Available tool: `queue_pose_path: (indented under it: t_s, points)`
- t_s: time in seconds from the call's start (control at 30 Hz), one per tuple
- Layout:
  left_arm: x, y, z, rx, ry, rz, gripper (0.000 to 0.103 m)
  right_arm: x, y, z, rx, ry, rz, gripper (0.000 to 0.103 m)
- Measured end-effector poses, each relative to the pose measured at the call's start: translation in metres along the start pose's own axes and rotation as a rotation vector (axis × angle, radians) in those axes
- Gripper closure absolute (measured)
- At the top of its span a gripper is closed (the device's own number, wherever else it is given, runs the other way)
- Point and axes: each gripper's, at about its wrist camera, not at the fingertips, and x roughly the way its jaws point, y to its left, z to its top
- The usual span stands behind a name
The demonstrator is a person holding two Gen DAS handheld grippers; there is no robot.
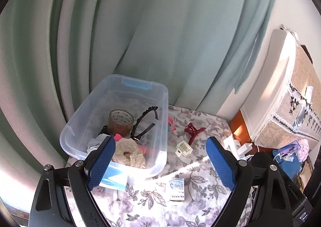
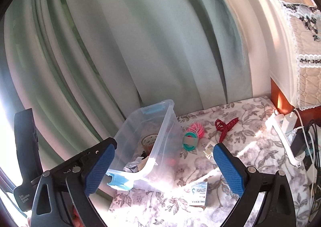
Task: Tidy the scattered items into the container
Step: 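Withdraw both grippers from the box toward the ear-drop box and claw clip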
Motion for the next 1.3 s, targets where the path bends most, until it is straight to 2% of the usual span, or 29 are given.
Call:
queue_pose_path:
  t_s: [0.43,0.83,1.07,1.3]
  points:
    - [0.0,-0.056,-0.01,0.142,-0.004,0.007,0.011,-0.03,-0.041,-0.002,0.077,-0.05,-0.024,0.002]
    - [0.017,-0.1,-0.031,0.23,0.035,-0.007,0.011,-0.046,-0.088,-0.011,0.157,-0.071,-0.07,0.002]
    - [0.042,-0.11,-0.048,0.216,0.106,-0.014,0.011,-0.041,-0.112,-0.022,0.175,-0.042,-0.111,0.001]
    - [0.08,-0.106,-0.07,0.178,0.235,-0.027,0.011,-0.021,-0.138,-0.038,0.228,0.037,-0.132,0.001]
